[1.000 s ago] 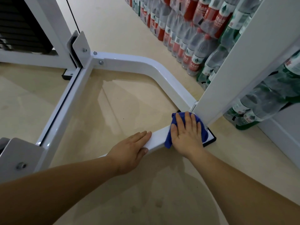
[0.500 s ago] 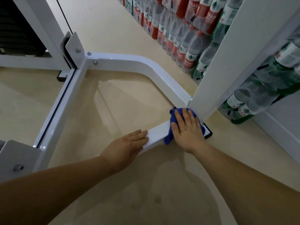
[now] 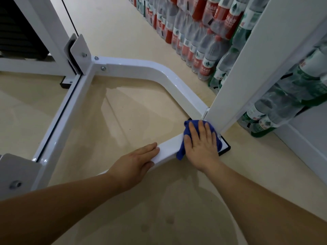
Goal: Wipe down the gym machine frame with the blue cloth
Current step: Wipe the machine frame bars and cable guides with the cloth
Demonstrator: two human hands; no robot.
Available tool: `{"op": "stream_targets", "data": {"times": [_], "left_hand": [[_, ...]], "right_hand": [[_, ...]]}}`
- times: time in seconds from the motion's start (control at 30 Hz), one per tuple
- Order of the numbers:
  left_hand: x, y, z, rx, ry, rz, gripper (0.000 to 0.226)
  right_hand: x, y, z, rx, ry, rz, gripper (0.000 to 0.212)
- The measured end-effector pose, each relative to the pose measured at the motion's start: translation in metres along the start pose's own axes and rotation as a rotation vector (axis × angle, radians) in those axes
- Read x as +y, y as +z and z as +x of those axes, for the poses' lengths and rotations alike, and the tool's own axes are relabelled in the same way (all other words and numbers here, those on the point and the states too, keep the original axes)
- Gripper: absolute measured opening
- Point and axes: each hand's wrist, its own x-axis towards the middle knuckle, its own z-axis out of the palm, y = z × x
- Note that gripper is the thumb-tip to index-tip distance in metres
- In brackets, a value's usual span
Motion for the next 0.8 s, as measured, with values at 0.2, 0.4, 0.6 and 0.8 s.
{"op": "stream_targets", "data": {"times": [0.2, 0.4, 0.6, 0.8], "left_hand": [[0.003, -0.008, 0.004, -0.063, 0.008, -0.053, 0.059], [-0.002, -0.01, 0.001, -0.01, -0.174, 0.04, 0.063], [0.011, -0.014, 0.0, -0.037, -0.241, 0.067, 0.058], [0.023, -0.023, -0.023, 0.035, -0.449, 0.086, 0.054]], "right_hand": [[-0.049, 0.039, -0.06, 0.0, -0.368, -0.001, 0.063], [0.004, 0.002, -0.005, 0.038, -0.148, 0.005, 0.069], [-0.022, 0.012, -0.016, 0.078, -0.041, 0.015, 0.064], [-0.089, 0.058, -0.076, 0.061, -0.4, -0.039, 0.063]]}}
